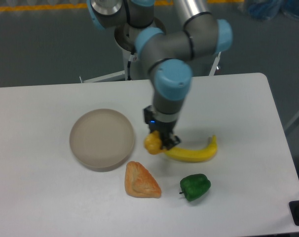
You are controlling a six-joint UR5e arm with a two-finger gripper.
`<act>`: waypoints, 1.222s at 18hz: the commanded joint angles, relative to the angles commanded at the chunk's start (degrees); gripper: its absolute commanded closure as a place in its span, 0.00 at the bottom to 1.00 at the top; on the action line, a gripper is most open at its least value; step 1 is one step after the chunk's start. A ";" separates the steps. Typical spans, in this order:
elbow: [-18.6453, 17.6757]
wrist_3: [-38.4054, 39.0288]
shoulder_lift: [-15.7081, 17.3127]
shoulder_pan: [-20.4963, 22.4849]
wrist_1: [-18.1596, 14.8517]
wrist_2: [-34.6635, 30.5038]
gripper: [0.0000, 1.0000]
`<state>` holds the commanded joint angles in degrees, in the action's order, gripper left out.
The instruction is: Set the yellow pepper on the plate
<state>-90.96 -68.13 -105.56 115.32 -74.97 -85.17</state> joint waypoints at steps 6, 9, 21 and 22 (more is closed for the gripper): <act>-5.89 6.68 0.09 -5.80 1.22 -0.09 0.63; -9.66 8.80 -0.09 -8.53 7.63 -0.09 0.58; -10.20 10.39 2.01 -4.00 10.90 -2.63 0.00; -10.11 8.91 2.28 -2.14 10.90 -2.72 0.00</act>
<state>-101.08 -59.22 -103.27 113.18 -64.07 -87.89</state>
